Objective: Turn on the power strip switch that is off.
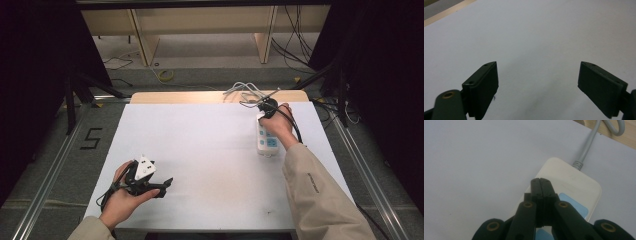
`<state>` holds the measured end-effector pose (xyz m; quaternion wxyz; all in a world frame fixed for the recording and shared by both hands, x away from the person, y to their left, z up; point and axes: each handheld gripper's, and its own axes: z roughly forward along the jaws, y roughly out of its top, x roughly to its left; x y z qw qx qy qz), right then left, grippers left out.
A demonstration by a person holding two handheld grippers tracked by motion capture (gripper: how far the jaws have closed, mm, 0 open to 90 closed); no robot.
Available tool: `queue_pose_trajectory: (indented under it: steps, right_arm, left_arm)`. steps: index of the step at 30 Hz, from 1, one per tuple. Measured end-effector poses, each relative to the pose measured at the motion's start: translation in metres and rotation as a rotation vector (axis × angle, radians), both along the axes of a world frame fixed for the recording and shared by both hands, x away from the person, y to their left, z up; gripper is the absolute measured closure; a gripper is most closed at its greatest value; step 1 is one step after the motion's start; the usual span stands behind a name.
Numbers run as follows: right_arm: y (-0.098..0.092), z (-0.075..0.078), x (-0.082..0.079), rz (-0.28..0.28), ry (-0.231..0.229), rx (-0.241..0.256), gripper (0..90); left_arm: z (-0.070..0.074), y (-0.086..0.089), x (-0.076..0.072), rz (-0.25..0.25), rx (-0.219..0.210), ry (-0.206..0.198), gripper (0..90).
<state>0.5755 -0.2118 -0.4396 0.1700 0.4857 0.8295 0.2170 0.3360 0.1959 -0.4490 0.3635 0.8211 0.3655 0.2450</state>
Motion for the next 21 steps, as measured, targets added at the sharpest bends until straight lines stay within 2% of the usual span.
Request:
queue_pose_trajectory:
  steps: [9, 12, 21]
  right_arm:
    - [0.0033, 0.0011, 0.0016, -0.006, 0.017, -0.022, 90.0]
    - [0.0055, 0.0014, 0.0015, -0.002, 0.015, -0.046, 90.0]
    - [0.0069, 0.0016, 0.0022, -0.012, 0.023, -0.049, 90.0]
  left_arm:
    - [-0.0002, -0.0004, 0.0000, 0.002, -0.007, -0.002, 16.5]
    - [0.0000, -0.0005, -0.0002, 0.002, -0.007, -0.003, 16.5]
    - [0.0002, -0.0002, -0.0004, -0.002, -0.001, -0.002, 16.5]
